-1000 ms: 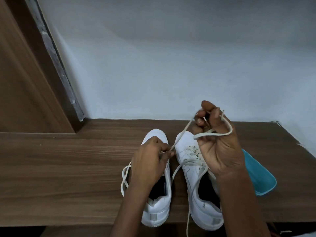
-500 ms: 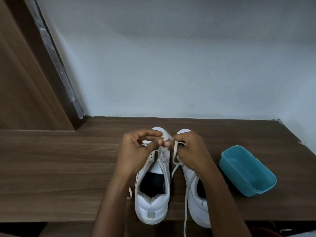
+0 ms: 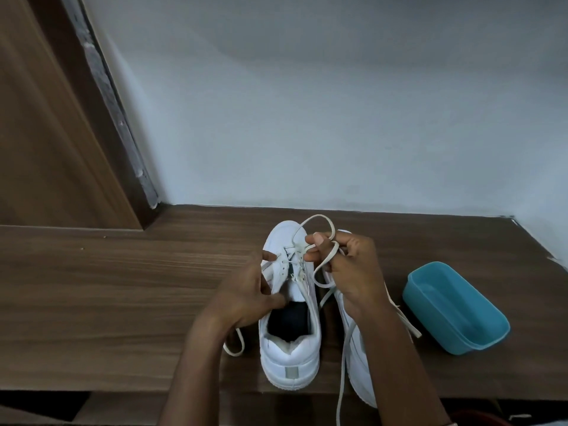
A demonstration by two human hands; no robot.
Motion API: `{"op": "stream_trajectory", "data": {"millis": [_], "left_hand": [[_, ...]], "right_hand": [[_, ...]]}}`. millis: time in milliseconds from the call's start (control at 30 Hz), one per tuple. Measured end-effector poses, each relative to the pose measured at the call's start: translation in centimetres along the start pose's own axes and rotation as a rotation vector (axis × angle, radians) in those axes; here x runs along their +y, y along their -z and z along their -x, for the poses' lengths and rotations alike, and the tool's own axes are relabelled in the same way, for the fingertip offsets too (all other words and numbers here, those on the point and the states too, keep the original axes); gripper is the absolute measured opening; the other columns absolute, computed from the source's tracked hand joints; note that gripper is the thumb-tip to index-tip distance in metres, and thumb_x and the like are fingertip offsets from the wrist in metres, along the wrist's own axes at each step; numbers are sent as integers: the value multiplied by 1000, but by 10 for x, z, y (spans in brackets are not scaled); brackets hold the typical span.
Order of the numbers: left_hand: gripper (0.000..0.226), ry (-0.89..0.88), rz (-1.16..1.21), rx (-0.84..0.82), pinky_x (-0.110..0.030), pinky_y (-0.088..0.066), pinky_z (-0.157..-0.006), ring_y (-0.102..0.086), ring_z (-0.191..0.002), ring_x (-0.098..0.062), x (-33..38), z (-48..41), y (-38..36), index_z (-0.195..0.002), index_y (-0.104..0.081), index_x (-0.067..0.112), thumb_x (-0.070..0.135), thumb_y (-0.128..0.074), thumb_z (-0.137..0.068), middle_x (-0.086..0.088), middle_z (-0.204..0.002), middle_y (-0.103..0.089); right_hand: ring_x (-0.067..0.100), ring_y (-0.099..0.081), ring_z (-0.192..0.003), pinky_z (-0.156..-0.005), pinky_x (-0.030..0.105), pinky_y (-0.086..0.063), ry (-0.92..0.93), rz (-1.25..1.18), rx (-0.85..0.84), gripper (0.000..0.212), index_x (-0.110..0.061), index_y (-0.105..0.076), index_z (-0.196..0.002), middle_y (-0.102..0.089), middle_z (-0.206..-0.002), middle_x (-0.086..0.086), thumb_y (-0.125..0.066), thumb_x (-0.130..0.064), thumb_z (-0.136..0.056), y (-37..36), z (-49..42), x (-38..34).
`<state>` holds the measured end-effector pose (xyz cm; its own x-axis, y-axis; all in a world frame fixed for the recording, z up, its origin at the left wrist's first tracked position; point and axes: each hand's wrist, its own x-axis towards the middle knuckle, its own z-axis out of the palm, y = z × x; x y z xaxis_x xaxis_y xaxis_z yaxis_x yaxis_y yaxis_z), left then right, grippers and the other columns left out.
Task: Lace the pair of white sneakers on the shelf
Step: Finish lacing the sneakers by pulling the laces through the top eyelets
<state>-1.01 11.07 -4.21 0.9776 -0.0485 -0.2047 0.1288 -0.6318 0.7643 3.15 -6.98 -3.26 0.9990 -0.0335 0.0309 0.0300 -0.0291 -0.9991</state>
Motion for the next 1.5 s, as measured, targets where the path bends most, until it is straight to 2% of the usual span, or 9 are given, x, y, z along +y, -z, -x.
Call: {"op": "stream_trajectory", "data": {"millis": [200, 367, 500, 667, 900, 1000, 1200, 1333, 1500], "left_hand": [[69, -192, -41, 74, -29, -44, -60, -50, -55, -5, 0, -2, -4, -134, -32, 51, 20, -69, -85, -3, -69, -58], [51, -291, -25, 129, -43, -48, -60, -51, -52, -12, -3, -6, -7, -126, -41, 42, 9, -53, -89, -1, -59, -54], [44, -216, -2, 157, -42, -50, -67, -50, -55, -6, -7, -8, -5, -123, -41, 38, 19, -64, -90, -5, -68, -60], [36, -106, 284, 237, -24, -50, -72, -62, -81, -9, -4, -3, 9, -120, -55, 35, 26, -72, -89, 0, -91, -65], [42, -147, 287, 389, -23, -53, -72, -71, -79, -10, -16, -10, 11, -121, -57, 8, -16, -34, -95, -8, -99, -71], [35, -187, 180, 479, -19, -48, -66, -70, -75, -3, -17, -12, 6, -115, -49, 14, -13, -40, -95, -13, -105, -65], [22, -185, 291, 552, -15, -51, -59, -72, -64, -8, -12, -9, -11, -107, -48, 8, -10, -41, -98, -2, -78, -66], [12, -157, 326, 667, -24, -57, -59, -70, -62, -5, -4, -14, -15, -90, -66, 12, 0, -64, -93, 3, -76, -73], [16, -133, 362, 680, -27, -57, -60, -71, -67, -6, 5, -24, -22, -85, -71, 19, 4, -77, -83, 7, -71, -74]], "right_hand": [[28, -76, -79, -80, 45, -60, -100, -83, -68, 19, -3, -73, -90, -74, -78, 16, -65, -19, -96, -2, 1, 1], [22, -74, -65, -52, 27, -55, -236, -202, 10, 21, 6, -58, -99, -65, -77, 17, -50, -13, -105, -1, 0, -1], [24, -74, -66, -71, 43, -61, -229, -170, 10, 19, 1, -54, -97, -63, -82, 20, -44, -12, -106, -7, 1, 0], [26, -74, -68, -75, 50, -62, -189, 188, -72, 12, -1, -68, -84, -72, -81, 15, -61, -1, -93, 10, 2, -4], [9, -72, -60, -60, 19, -51, -68, 821, -533, 33, -28, -78, -94, -76, -80, -4, -62, 0, -86, 54, 11, -57], [21, -68, -72, -66, 34, -53, -51, 926, -644, 42, -43, -73, -106, -74, -79, 0, -65, -9, -82, 63, 16, -63], [1, -61, -58, -63, 24, -47, 172, 664, -140, 11, -28, -77, -81, -71, -70, -21, -72, -28, -90, 33, 3, -41], [11, -56, -52, -59, 29, -47, 136, 558, 42, 39, -18, -66, -55, -62, -53, -5, -79, -43, -81, 11, 0, -18], [16, -63, -60, -64, 37, -55, 56, 506, 155, 21, -19, -54, -65, -61, -61, -3, -72, -14, -75, 1, -7, 2]]}}
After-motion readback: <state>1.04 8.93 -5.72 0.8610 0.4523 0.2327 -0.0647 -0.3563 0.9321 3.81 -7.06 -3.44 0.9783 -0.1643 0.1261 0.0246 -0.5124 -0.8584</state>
